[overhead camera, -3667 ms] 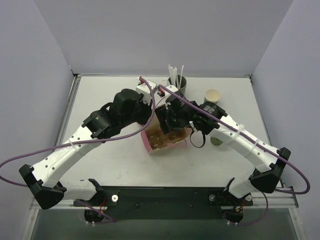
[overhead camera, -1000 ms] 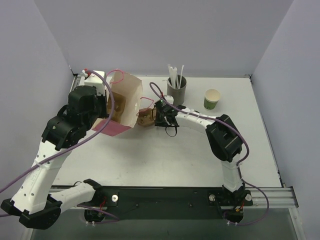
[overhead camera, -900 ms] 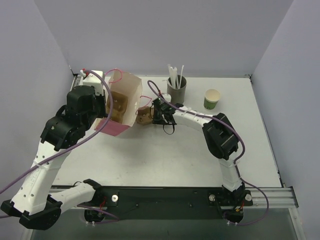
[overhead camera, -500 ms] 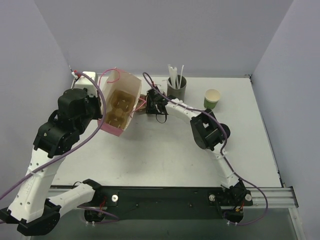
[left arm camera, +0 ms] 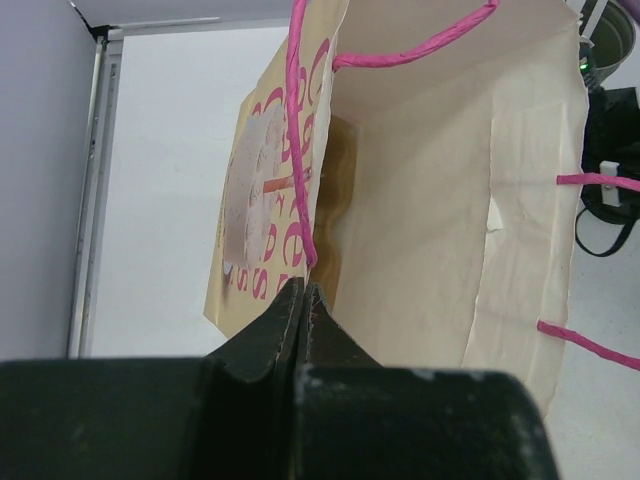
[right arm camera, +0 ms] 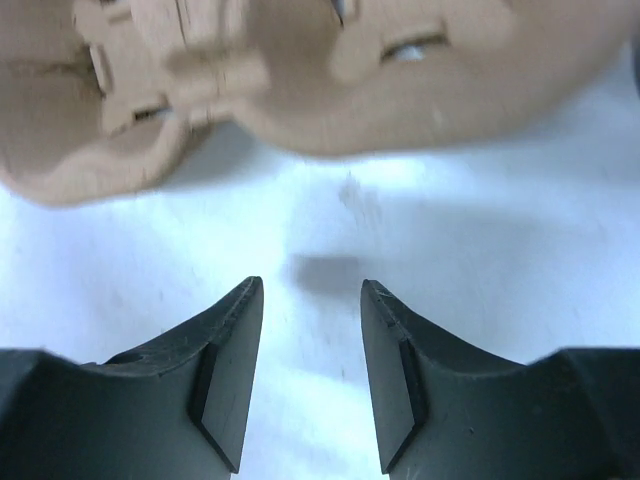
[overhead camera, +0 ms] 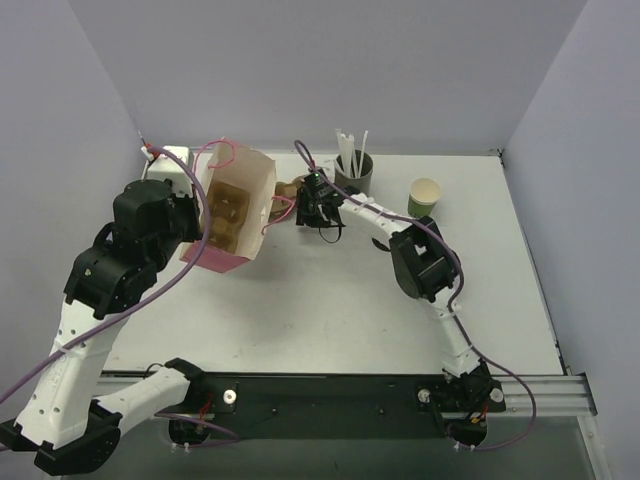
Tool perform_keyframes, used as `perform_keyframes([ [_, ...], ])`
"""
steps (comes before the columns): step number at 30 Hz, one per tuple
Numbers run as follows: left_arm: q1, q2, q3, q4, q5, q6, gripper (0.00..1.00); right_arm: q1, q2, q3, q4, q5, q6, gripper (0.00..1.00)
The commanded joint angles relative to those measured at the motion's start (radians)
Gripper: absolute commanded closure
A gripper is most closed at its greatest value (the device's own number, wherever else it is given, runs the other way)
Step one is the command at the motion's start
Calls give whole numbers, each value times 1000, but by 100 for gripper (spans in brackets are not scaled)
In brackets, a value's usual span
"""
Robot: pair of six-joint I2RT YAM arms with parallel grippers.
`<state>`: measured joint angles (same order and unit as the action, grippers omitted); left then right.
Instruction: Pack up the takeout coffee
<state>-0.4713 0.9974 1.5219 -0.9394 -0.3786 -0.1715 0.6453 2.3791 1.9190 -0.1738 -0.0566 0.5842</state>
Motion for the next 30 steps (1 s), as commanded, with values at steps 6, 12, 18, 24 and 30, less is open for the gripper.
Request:
perform_keyframes([
  [6, 17, -23, -54, 86, 78, 38, 100, 30, -408, -280, -95, 54, 81, 62],
  [12, 17, -8, -75, 114, 205, 49, 100, 25, -653, -460, -217, 175, 103, 62],
  [18, 17, 13, -85, 146, 302, 53, 100, -27, -921, -636, -375, 283, 124, 61],
  [24, 3, 61, -72, 159, 372, 53, 100, -122, -1170, -759, -544, 366, 120, 52],
  [30, -27, 124, -32, 140, 432, 64, 100, -258, -1297, -794, -656, 370, 33, 39],
])
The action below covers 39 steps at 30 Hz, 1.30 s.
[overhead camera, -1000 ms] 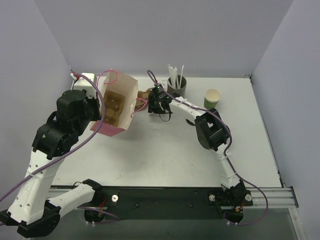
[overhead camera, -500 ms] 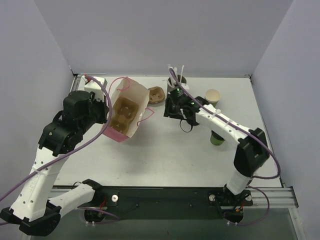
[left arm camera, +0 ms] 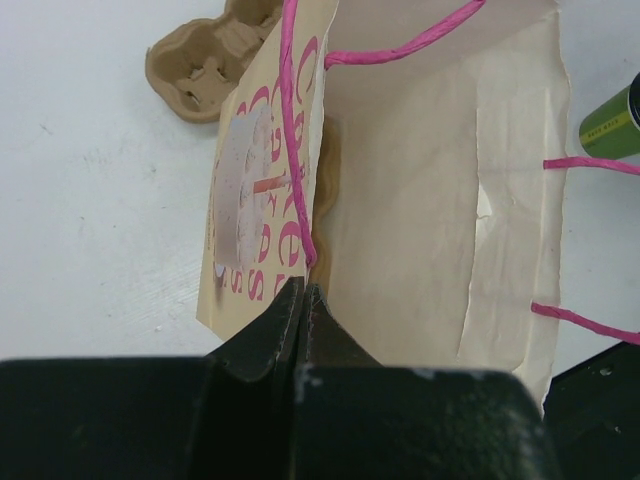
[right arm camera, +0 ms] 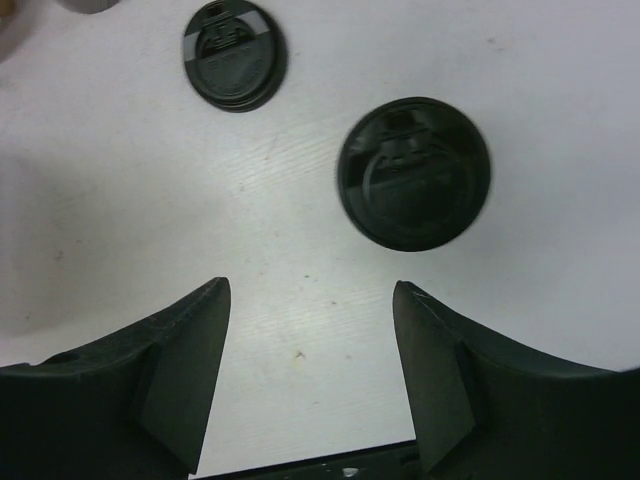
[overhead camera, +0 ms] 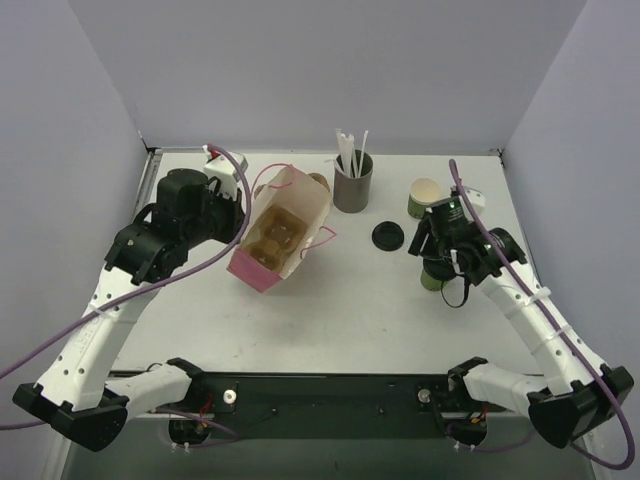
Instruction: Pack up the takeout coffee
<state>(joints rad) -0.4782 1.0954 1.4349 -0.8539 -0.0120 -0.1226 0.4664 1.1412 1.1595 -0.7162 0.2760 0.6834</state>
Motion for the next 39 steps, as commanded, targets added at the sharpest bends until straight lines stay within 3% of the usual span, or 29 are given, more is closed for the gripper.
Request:
perform_keyframes([
  [1, -23, 32, 58, 55, 67, 21, 100, -104, -64, -58, -106, 11, -121, 37],
  [10, -88, 123, 163, 9, 78, 67, 100, -293, -20, -115, -6, -165, -320, 23],
  [19, -143, 179, 217, -25, 40, 86, 100, -307, 63, -110, 57, -207, -366, 13],
  [39, -168, 199, 229, -31, 20, 95, 100, -341, 193, -54, 32, -216, -346, 12],
])
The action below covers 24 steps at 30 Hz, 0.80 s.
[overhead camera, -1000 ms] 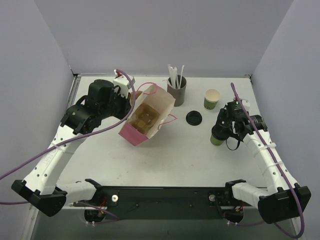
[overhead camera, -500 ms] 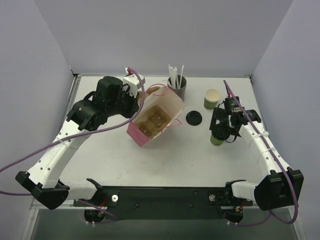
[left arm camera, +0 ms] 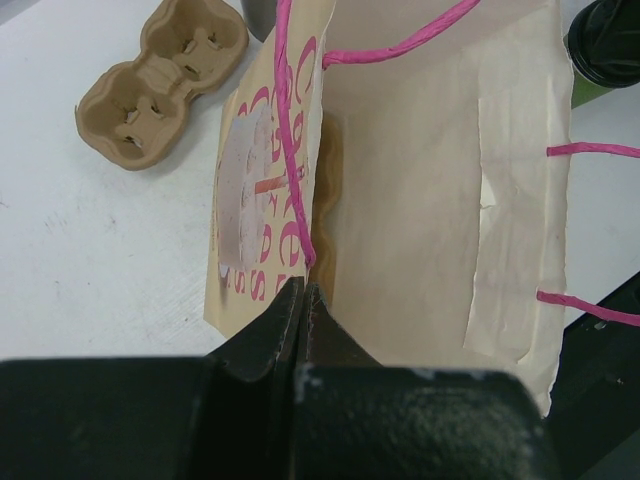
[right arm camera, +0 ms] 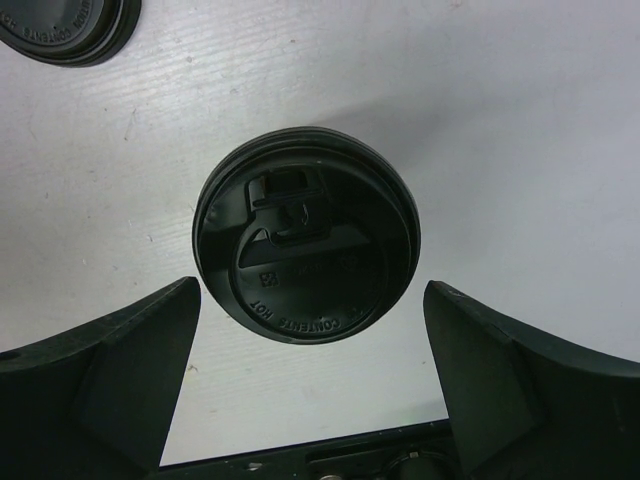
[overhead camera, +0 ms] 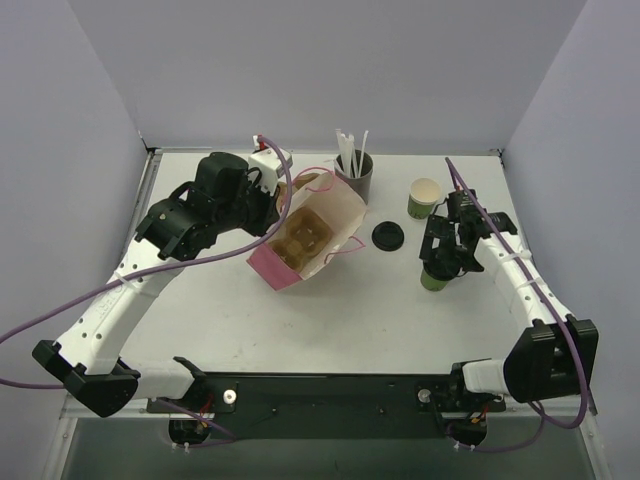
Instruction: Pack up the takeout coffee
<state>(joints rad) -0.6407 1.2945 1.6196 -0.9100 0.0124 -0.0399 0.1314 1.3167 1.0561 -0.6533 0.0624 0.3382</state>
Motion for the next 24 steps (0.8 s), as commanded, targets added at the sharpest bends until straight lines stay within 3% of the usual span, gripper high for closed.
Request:
perform_keyframes([
  [1, -5, 0, 45, 25, -5, 12, 100, -6, 24, 56, -32, -1, 1, 12],
  [24, -5, -1, 37, 26, -5, 12, 100, -6, 92, 99, -68, 2, 22, 18],
])
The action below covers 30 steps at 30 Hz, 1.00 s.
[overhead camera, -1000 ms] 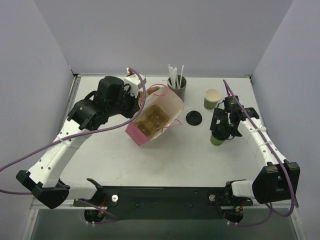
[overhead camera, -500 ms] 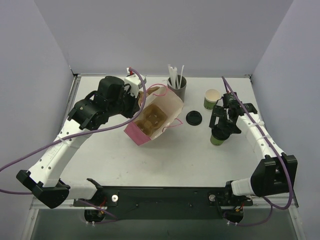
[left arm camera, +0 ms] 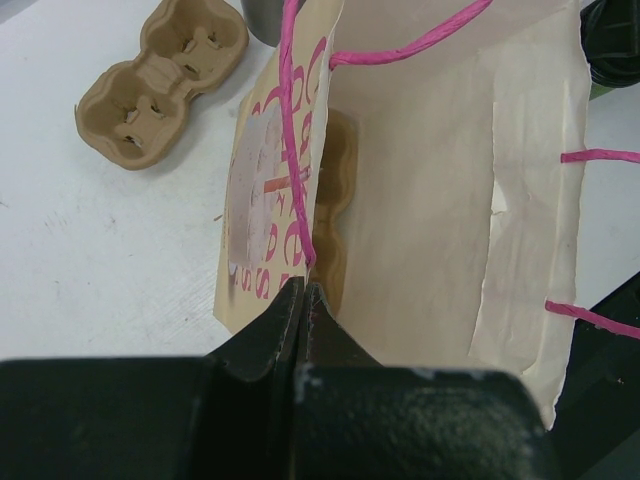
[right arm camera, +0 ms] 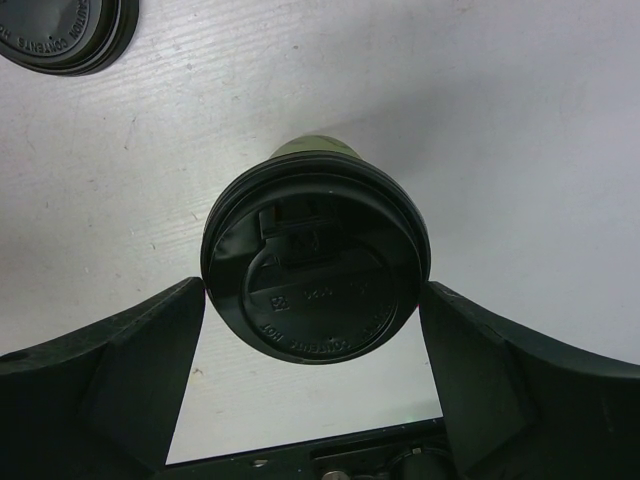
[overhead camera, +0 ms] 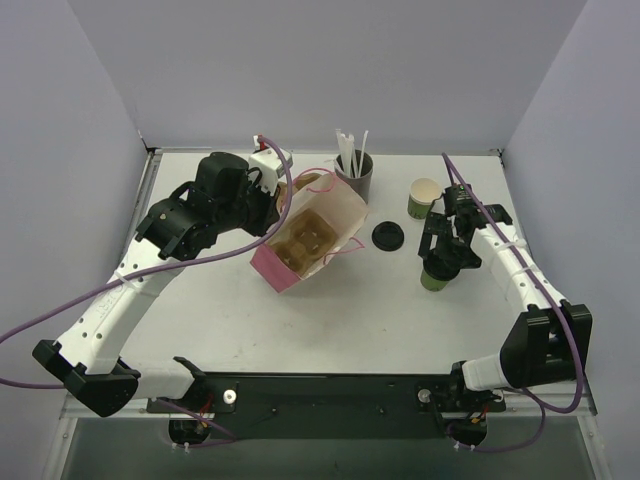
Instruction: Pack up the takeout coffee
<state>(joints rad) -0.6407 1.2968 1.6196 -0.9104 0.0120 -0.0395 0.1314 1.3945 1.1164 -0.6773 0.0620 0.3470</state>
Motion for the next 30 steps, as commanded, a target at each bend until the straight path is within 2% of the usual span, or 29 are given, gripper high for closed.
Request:
perform_keyframes([
  [1, -5, -5, 37, 27, -4, 12, 100, -7, 17, 39, -44, 2, 14, 18],
  [8, -5, -4, 34, 28, -6, 12, 100, -6, 26, 37, -50, 13, 15, 23],
  [18, -5, -4, 31, 31, -4, 10, 100, -7, 34, 23, -57, 16, 20, 36],
  [25, -5, -4, 33, 31, -4, 7, 100, -6, 43, 6, -62, 12, 24, 28],
  [30, -5, -2, 33, 31, -4, 7, 100, -6, 54, 14, -68, 10, 27, 27],
])
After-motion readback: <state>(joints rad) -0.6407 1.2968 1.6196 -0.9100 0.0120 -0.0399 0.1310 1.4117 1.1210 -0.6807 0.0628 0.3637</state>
